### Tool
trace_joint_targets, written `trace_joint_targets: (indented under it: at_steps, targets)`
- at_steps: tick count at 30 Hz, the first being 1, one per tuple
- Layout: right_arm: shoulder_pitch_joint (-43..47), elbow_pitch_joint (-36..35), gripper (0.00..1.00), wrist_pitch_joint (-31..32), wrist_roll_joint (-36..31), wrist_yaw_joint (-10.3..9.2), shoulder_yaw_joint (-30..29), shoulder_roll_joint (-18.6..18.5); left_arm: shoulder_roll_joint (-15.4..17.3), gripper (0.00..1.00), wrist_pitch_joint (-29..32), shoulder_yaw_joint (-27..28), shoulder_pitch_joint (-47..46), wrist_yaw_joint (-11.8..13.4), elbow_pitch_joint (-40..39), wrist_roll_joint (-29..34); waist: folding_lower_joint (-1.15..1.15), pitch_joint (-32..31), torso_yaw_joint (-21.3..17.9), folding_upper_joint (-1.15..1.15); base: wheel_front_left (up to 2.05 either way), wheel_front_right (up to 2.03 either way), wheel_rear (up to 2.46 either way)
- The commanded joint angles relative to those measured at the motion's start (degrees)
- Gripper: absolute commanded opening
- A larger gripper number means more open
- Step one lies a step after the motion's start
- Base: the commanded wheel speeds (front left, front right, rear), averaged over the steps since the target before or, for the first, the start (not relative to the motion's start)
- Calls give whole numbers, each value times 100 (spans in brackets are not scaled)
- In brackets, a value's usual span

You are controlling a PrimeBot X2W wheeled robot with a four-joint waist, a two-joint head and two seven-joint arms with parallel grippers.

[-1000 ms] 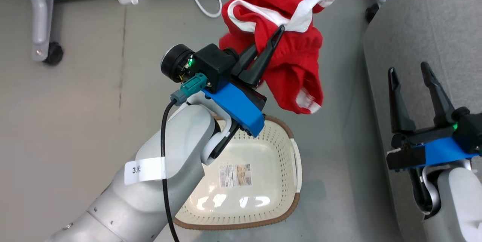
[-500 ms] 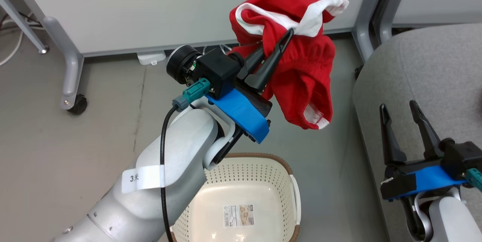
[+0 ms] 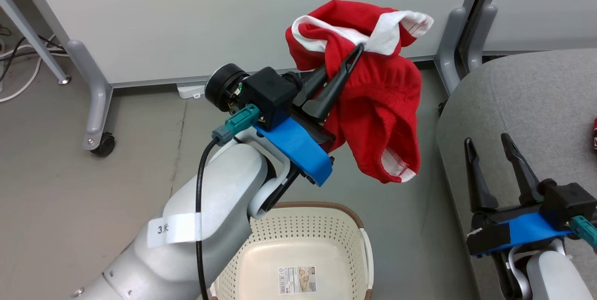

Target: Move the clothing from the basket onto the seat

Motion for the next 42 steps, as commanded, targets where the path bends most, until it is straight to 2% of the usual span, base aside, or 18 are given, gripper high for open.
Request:
trace_joint_targets:
  at_steps: [1,8,15,26,33,42]
  targets:
    - [53,-46,100,-4,-14,1,38,-32,28,0,6,-10,52,34,-29,-25,1,-6,-1,0,0,0,0]
    - [-238,-265,100,-5,-111,1,508,-171,76,0,38,-43,74,73,-85,-29,1,-9,-3,0,0,0,0]
    - [-664,-342,100,-5,-159,1,1271,-408,101,0,55,-73,15,99,-115,-8,1,65,13,0,0,0,0]
    - [-1532,205,100,-5,-363,1,2148,-641,38,0,49,-139,-104,102,-122,-4,1,187,54,0,0,0,0]
    - [-2101,454,100,-4,-915,1,2374,-611,-29,0,24,-212,-155,89,-97,1,1,272,88,0,0,0,0]
    - [-2348,501,100,-5,-1387,1,2096,-434,-91,0,-3,-277,-232,64,-17,-38,1,309,138,0,0,0,0]
